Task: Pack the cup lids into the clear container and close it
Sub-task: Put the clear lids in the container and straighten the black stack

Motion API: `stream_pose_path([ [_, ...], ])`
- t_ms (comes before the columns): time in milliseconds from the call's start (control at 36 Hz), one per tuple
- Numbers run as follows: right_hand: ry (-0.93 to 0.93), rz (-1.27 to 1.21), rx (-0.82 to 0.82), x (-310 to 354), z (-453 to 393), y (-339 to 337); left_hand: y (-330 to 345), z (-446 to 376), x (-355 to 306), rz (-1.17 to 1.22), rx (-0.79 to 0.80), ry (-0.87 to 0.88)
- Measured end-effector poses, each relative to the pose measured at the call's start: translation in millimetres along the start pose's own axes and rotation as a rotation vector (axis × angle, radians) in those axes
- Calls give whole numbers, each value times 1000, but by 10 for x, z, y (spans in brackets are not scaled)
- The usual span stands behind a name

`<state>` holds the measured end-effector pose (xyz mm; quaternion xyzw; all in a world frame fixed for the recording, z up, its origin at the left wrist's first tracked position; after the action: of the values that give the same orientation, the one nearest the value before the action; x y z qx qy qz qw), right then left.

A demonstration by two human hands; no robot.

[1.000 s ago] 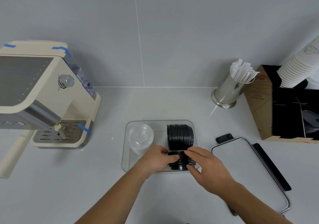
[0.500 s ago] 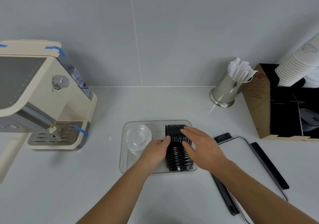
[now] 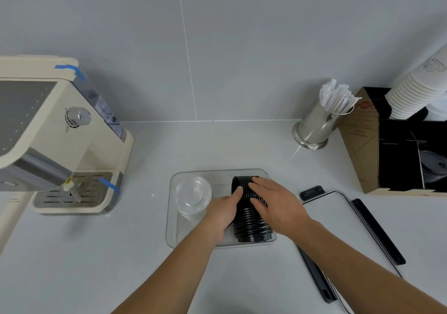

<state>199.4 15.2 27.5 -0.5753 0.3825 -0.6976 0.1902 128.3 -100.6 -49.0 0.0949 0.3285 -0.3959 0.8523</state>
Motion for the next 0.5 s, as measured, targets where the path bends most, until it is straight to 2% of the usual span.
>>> stream_pose_path([
  [500,-4,6,17,-2,-31,-31,-23,75,-22,74,37,9],
])
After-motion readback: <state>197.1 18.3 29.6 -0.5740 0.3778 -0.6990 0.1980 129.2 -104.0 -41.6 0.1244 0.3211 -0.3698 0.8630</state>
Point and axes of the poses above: each hand's wrist, its own z-axis away from the middle knuckle, its own y-axis out of the palm, x = y × z, the point moved 6 cm from there along -z, towards the middle knuckle, and after that the axes turned 14 degrees about -z, right-handed, at the moved point
